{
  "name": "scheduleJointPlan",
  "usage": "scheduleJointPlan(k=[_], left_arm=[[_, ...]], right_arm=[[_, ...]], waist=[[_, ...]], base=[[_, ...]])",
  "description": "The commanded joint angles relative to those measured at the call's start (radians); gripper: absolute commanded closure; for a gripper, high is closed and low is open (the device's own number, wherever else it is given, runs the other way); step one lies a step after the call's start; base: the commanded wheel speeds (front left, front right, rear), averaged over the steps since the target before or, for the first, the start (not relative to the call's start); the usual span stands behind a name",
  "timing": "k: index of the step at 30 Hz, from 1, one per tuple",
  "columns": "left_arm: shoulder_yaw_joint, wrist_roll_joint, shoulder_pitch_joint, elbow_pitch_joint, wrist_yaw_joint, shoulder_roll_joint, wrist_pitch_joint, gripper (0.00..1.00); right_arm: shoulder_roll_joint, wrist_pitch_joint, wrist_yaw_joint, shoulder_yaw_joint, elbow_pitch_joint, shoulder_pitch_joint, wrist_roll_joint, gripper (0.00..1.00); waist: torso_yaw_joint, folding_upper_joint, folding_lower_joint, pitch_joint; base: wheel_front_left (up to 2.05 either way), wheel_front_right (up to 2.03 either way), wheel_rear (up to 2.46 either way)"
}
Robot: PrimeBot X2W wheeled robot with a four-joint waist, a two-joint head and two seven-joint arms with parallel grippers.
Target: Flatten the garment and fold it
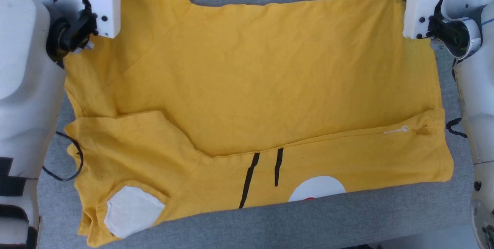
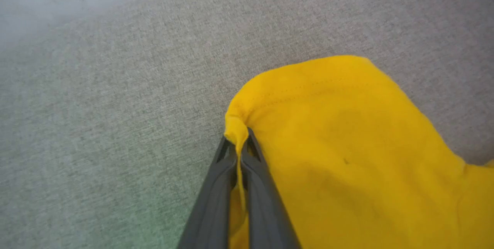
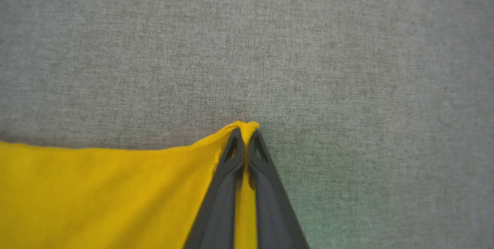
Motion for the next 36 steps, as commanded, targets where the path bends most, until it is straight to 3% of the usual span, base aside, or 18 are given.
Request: scheduleJointPlan(k=[1,5,10,19,28,36], left_arm=[[-0.011,-0.003,0.017,0.014,-0.008,-0.001,-0.017,1.00],[-0.012,0.003,0.043,0.014,-0.025,-0.004,-0.111,1.00],[0.002,0.002,0.123,-0.003,-0.043,-0.005,-0.304,1.00],[0.065,-0.092,0.445,-0.163,-0.041,-0.031,-0.591,1.00],[0.102,-0.168,0.767,-0.330,0.028,-0.023,-0.643,1.00],[0.094,-0.223,0.949,-0.374,0.063,-0.029,-0.619,1.00]], right_arm=[[0.008,0.019,-0.001,-0.005,0.027,0.025,-0.020,1.00],[0.012,-0.030,-0.001,-0.015,-0.003,0.062,-0.039,1.00],[-0.009,-0.174,-0.001,0.006,-0.076,0.164,-0.013,1.00],[-0.055,-0.442,-0.001,0.008,-0.247,0.441,0.082,1.00],[-0.086,-0.560,-0.001,-0.026,-0.351,0.668,0.116,1.00],[-0.114,-0.447,-0.001,-0.054,-0.349,0.803,0.088,1.00]], waist=[[0.010,0.0000,0.0000,-0.007],[0.015,0.0000,0.0000,-0.045],[0.029,0.0000,0.0000,-0.128],[0.078,0.0000,0.0000,-0.312],[0.122,0.0000,0.0000,-0.405],[0.147,0.0000,0.0000,-0.437]], base=[[0.00,0.00,0.00],[0.00,0.00,0.00],[0.00,0.00,0.00],[0.00,0.00,0.00],[0.00,0.00,0.00],[0.00,0.00,0.00]])
